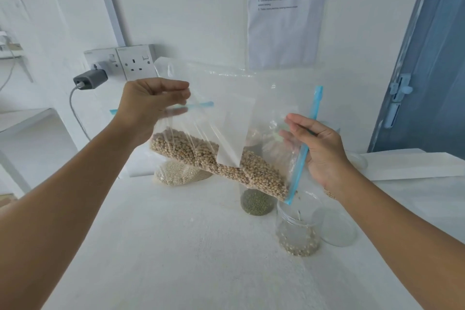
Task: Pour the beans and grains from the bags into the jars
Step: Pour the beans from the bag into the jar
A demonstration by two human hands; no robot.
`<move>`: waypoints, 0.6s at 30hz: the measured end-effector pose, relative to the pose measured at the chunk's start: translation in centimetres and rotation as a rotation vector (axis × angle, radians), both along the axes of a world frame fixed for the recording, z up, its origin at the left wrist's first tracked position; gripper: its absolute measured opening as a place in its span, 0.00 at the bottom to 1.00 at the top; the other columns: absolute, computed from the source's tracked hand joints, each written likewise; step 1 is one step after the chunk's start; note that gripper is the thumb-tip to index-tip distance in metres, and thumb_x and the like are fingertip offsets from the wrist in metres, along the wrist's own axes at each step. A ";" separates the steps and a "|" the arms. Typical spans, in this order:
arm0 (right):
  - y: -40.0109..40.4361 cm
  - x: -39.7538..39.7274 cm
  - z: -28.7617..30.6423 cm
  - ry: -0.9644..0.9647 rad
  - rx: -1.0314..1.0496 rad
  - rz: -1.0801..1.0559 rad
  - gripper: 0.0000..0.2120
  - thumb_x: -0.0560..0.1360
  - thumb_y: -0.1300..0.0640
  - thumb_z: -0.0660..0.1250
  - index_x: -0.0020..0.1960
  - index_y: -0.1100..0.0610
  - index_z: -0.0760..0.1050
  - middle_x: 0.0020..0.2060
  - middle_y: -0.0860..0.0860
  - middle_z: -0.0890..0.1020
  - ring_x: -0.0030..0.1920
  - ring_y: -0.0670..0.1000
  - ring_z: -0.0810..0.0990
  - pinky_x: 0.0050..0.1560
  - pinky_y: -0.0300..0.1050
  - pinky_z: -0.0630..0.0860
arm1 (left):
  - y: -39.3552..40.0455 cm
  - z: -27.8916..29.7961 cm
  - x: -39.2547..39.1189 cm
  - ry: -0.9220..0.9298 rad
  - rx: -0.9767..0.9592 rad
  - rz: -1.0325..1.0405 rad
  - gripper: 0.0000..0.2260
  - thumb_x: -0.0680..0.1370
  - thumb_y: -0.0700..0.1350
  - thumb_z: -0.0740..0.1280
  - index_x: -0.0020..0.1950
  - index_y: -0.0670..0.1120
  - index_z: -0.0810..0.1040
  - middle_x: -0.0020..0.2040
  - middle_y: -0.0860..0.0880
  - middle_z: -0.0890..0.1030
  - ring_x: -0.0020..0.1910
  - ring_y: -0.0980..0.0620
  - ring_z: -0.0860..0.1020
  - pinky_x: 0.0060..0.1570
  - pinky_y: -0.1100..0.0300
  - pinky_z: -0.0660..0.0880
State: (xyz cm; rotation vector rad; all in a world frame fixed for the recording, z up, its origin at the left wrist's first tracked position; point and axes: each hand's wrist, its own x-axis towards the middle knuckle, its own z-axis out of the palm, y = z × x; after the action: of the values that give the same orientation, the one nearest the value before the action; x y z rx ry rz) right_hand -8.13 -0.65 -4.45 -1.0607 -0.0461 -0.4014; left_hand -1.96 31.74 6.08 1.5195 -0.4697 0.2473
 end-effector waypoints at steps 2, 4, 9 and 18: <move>0.1 0.0 0.0 -0.001 0.004 0.004 0.12 0.75 0.65 0.72 0.58 0.61 0.83 0.57 0.57 0.86 0.56 0.60 0.87 0.57 0.47 0.83 | 0.2 -0.1 0.0 0.008 0.000 -0.012 0.11 0.69 0.38 0.78 0.51 0.40 0.87 0.49 0.40 0.87 0.52 0.41 0.86 0.51 0.47 0.85; 0.2 0.0 -0.1 0.003 0.001 0.011 0.13 0.74 0.65 0.73 0.58 0.61 0.83 0.57 0.57 0.86 0.56 0.60 0.87 0.58 0.48 0.83 | 0.2 -0.2 0.0 0.013 -0.005 -0.011 0.11 0.70 0.37 0.77 0.52 0.39 0.86 0.51 0.39 0.87 0.55 0.39 0.85 0.50 0.48 0.85; 0.2 0.0 0.1 0.010 -0.009 0.016 0.15 0.71 0.63 0.74 0.58 0.60 0.84 0.57 0.56 0.87 0.56 0.60 0.87 0.58 0.50 0.83 | 0.3 -0.4 0.1 0.023 -0.004 -0.007 0.12 0.69 0.37 0.78 0.52 0.38 0.86 0.51 0.39 0.87 0.53 0.39 0.86 0.48 0.51 0.85; 0.1 -0.3 0.5 0.013 -0.017 0.021 0.12 0.75 0.66 0.72 0.57 0.60 0.84 0.56 0.55 0.87 0.55 0.59 0.87 0.56 0.49 0.84 | 0.2 -0.1 -0.1 0.018 0.020 -0.006 0.15 0.67 0.35 0.79 0.53 0.37 0.86 0.51 0.39 0.87 0.49 0.42 0.87 0.53 0.52 0.84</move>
State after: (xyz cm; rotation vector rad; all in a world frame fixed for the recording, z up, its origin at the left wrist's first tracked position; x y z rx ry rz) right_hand -8.43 -0.59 -3.97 -1.0791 -0.0489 -0.3759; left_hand -2.08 31.94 5.94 1.5381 -0.4633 0.2250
